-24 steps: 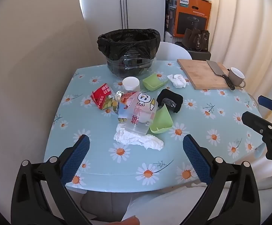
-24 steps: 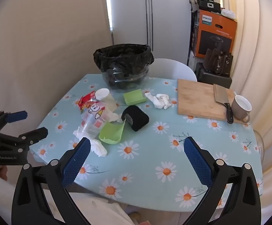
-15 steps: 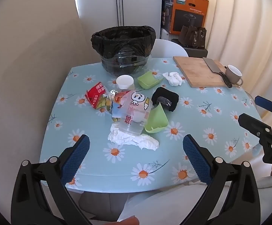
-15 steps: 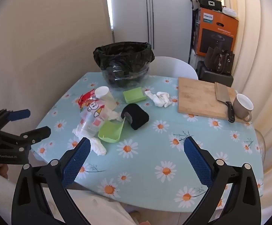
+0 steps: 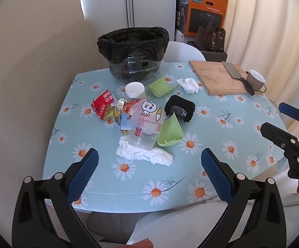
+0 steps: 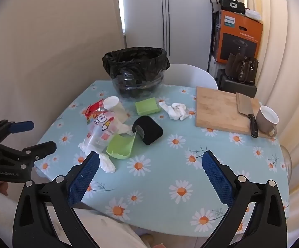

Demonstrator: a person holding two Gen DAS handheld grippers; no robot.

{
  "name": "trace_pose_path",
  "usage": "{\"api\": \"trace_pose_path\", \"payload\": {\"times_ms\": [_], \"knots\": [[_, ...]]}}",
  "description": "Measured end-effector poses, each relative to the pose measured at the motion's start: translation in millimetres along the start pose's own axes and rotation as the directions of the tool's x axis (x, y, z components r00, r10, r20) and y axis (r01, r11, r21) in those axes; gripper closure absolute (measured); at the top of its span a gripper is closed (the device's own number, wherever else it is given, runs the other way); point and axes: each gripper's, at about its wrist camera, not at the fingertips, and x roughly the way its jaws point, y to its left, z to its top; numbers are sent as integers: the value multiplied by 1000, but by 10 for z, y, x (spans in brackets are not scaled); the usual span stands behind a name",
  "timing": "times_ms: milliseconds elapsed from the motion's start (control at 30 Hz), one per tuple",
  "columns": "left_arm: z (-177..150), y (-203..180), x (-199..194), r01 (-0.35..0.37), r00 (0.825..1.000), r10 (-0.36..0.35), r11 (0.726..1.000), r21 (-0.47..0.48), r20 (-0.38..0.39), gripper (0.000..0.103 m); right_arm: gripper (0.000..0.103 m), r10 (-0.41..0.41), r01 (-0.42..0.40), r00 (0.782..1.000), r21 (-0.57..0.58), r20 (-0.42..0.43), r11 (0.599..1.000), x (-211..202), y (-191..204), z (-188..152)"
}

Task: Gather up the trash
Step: 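Move both tools toward the cluttered trash on the table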

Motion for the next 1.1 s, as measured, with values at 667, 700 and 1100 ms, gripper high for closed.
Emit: {"api": "trace_pose_path", "payload": {"times_ms": [667,700,1100], "knots": [[-6,-52,-6,9,1000,-9,1000,10,-5,6,8,12,-12,1000,-18,4,1000,22,20,14],[-7,-50,-3,10,1000,-10,1000,10,-6,6,8,14,-14,1000,-17,5,1000,22,15,14],[-8,-41,14,-2,1000,2,1000,1,-3,6,8,21,-21,1000,-22,-6,1000,62,48,37]]}}
